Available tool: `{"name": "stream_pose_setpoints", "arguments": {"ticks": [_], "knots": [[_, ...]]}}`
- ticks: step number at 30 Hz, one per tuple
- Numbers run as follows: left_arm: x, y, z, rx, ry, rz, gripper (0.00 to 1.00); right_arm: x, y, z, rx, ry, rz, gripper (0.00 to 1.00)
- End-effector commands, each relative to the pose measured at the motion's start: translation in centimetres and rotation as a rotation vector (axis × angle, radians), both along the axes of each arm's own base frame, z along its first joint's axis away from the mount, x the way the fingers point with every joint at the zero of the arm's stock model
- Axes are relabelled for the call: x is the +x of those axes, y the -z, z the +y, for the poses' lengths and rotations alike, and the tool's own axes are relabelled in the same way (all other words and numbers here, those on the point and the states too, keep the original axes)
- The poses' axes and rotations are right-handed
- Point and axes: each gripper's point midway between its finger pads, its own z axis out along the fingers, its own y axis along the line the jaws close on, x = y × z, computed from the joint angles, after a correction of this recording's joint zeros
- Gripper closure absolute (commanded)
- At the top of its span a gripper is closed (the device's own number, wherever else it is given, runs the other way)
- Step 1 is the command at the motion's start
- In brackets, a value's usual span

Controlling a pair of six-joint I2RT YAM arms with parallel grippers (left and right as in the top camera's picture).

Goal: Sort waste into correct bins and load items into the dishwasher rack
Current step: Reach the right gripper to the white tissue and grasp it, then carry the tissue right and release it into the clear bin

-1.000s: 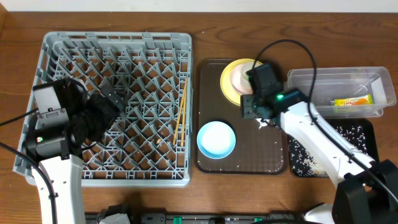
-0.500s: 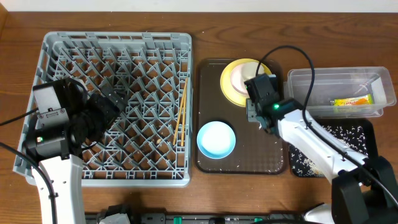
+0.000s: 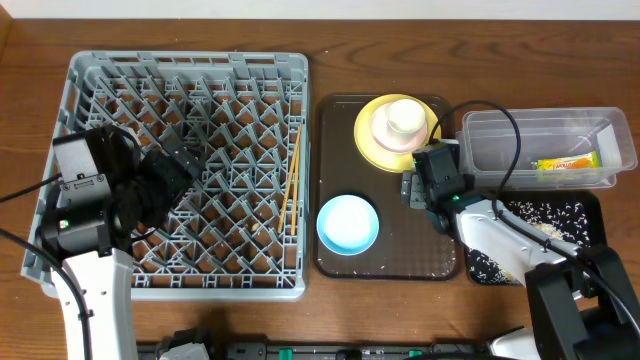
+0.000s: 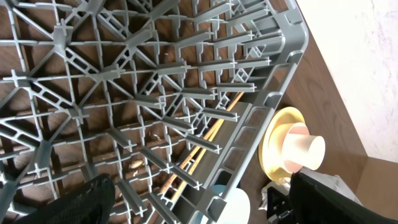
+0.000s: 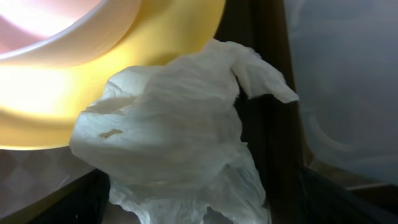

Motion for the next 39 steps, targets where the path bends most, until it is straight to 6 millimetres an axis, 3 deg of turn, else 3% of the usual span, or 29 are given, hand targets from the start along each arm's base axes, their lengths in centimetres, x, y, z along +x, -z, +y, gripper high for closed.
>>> {"name": "stream_pose_setpoints", "arguments": {"ticks": [1, 6, 15, 19, 25, 30, 34, 39], "knots": [[0.2, -0.6, 0.1, -0.004, -0.001, -0.016, 0.09, -0.2, 0.6, 0.3, 0.017, -0.046, 0.022, 0.13], [0.2, -0.6, 0.1, -0.004, -0.001, -0.016, 0.09, -0.3, 0.6, 0.5, 0.020, -0.055, 0.027, 0.35], [0.2, -0.6, 0.1, -0.004, -0.001, -0.016, 0.09, -2.0, 1.6, 0.9, 0.047, -0.082, 0.111, 0.60], [0.2, -0.6, 0.1, -0.004, -0.001, -0.016, 0.09, -2.9, 1.9, 2.3, 0.099, -0.125, 0.149, 0.52], [0.2, -0.6, 0.1, -0.004, -0.001, -0.016, 0.09, -4.6, 1.6, 5.4, 0.192, -0.193, 0.207, 0.56], [0.2, -0.6, 0.1, -0.004, -0.001, -0.016, 0.09, -3.2, -1.9, 3.4, 0.027, -0.151, 0.098, 0.50], [0.2, -0.6, 0.1, -0.004, -0.001, -0.016, 0.09, -1.5, -4.8, 2.0, -0.053, -0.137, -0.014, 0.34], [0.2, -0.6, 0.1, -0.004, -0.001, -0.016, 0.09, -0.1, -4.7, 0.2, -0.090, -0.085, -0.050, 0.28]]}}
